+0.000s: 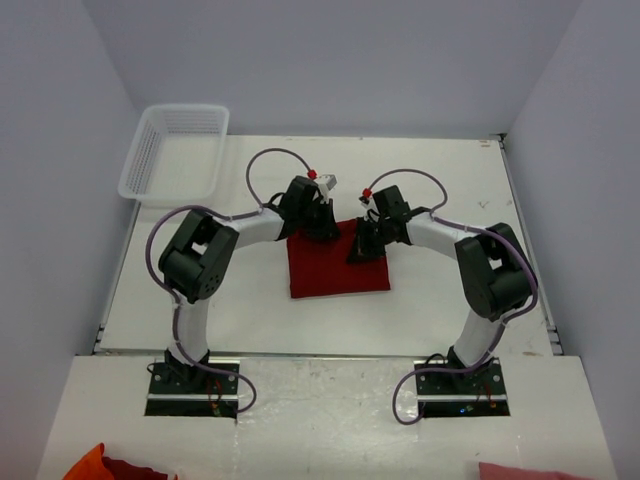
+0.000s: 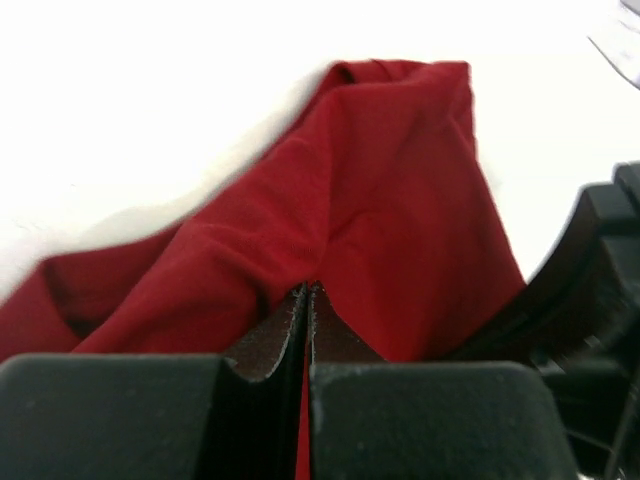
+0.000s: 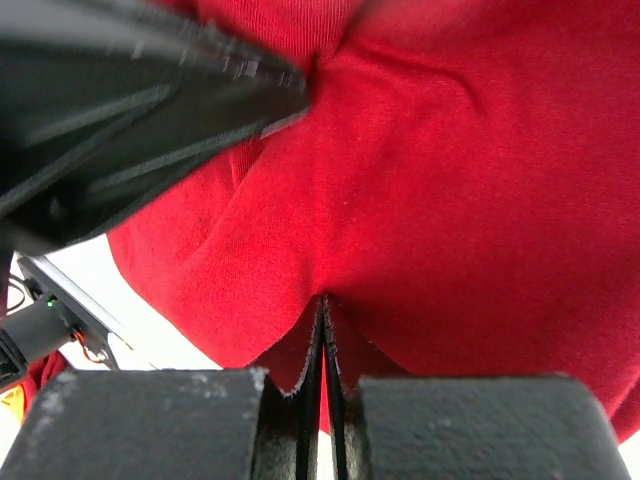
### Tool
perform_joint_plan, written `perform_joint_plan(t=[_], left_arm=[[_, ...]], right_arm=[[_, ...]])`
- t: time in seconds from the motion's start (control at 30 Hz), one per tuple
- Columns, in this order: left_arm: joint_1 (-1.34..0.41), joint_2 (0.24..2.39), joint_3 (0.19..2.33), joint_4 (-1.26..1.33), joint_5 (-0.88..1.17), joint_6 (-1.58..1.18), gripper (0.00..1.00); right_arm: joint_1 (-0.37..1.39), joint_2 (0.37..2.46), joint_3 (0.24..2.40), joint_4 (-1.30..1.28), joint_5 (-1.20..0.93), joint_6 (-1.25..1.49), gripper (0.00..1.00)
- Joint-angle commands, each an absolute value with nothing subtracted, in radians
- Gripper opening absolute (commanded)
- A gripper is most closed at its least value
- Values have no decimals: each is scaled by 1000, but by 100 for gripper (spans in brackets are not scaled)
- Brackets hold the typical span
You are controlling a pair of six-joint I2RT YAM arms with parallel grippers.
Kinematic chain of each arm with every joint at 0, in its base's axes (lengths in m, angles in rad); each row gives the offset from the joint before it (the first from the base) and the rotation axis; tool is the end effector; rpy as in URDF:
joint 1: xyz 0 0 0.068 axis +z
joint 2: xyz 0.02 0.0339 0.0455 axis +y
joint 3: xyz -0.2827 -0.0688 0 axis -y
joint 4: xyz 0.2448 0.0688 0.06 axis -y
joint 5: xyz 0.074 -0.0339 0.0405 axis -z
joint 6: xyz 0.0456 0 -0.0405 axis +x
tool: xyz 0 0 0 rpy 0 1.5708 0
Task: Fold and stack the t-shirts
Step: Smooth out wrinkles on the folded tshirt
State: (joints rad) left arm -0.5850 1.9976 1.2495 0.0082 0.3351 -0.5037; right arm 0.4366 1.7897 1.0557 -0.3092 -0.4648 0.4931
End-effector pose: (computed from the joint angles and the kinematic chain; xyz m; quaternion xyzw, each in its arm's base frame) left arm 0.3617 -0.2575 0.1694 0.1039 0.8986 -0.3366 0.2614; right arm 0.3186 0.1712 0.1709 -0.0335 0.9408 0.3125 0.1271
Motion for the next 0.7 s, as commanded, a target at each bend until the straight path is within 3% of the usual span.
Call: perform_joint_plan(t=[0.0, 0.43, 0.67], left_arm=[[-551, 2019, 1308, 40, 338, -471, 0], [-377, 2152, 1437, 11, 377, -394, 0], [-383, 2021, 1393, 2, 313, -390, 0]], right_arm=[[445, 1790, 1046, -267, -465, 518, 0], [446, 1806, 1008, -285, -417, 525, 0], [446, 1749, 1072, -307, -420, 476, 0]])
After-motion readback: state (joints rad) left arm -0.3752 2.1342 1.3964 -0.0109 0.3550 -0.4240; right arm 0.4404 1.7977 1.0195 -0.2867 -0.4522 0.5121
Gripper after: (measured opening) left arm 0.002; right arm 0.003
